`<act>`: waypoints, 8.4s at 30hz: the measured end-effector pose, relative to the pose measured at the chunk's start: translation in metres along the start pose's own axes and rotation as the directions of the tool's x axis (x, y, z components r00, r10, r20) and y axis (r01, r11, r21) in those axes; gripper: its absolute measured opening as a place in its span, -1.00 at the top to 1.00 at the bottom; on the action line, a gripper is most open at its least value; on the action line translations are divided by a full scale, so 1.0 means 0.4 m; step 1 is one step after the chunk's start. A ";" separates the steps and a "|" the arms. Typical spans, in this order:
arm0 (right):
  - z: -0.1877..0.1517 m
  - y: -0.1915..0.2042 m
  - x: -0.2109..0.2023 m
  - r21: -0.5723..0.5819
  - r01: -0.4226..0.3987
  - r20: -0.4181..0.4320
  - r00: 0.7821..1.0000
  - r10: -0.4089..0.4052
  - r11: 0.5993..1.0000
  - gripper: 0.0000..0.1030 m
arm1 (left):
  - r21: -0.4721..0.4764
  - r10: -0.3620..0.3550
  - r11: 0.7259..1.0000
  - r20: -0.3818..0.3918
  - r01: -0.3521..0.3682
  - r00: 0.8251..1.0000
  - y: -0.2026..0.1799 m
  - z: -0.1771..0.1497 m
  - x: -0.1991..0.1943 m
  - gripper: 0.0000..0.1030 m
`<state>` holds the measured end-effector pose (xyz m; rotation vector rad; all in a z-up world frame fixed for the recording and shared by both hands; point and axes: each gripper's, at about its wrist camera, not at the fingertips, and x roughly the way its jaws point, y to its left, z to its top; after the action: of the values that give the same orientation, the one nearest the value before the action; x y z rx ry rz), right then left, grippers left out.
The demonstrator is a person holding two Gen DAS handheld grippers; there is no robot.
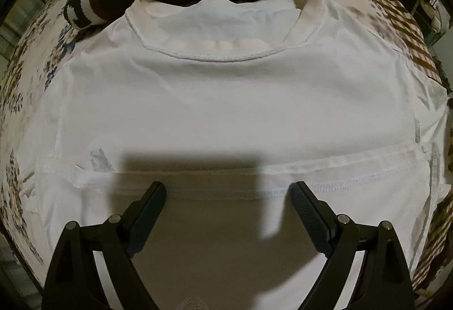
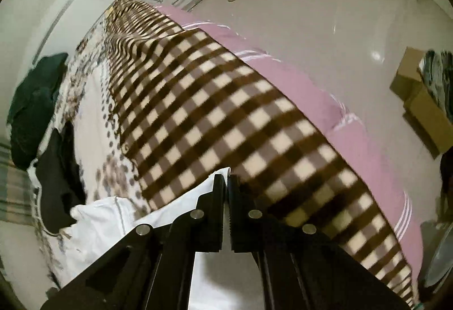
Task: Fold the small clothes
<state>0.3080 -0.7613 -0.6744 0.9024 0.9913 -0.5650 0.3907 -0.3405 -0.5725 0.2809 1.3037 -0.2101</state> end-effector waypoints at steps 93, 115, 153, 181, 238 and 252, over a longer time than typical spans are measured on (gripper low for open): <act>-0.747 0.766 0.159 -0.495 -0.068 -0.187 0.982 -0.030 0.866 -0.08 | -0.471 -0.030 0.875 0.178 0.112 0.984 1.076 0.065 0.054 0.90; -1.113 1.518 0.411 -0.903 -0.326 -0.401 0.872 -0.280 0.279 0.19 | -0.630 -0.108 0.738 0.242 0.241 0.964 0.988 -0.230 -0.017 -0.15; -1.039 1.537 0.315 -0.785 -0.463 -0.548 0.829 -0.113 0.411 0.09 | -0.396 -0.179 0.875 0.269 0.279 0.946 0.941 -0.240 -0.020 0.92; -0.916 1.424 0.275 -0.661 -0.413 -0.506 0.862 0.034 0.626 -0.26 | -0.724 -0.369 0.381 0.452 0.575 0.812 1.008 -0.364 0.011 -0.24; -0.573 0.982 0.229 -0.619 -0.181 -0.278 0.961 0.003 0.764 0.92 | -0.423 0.014 0.906 0.101 0.030 0.995 0.662 -0.101 0.019 -0.47; -0.343 0.758 0.090 -0.572 -0.150 -0.230 0.973 0.018 0.806 -0.24 | -0.149 -0.076 0.983 0.212 0.109 0.974 0.556 0.121 -0.133 -0.87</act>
<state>0.4910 -0.4856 -0.6249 0.4453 1.2222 -0.0576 0.4902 -0.1457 -0.4905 0.0587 1.1222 -0.2066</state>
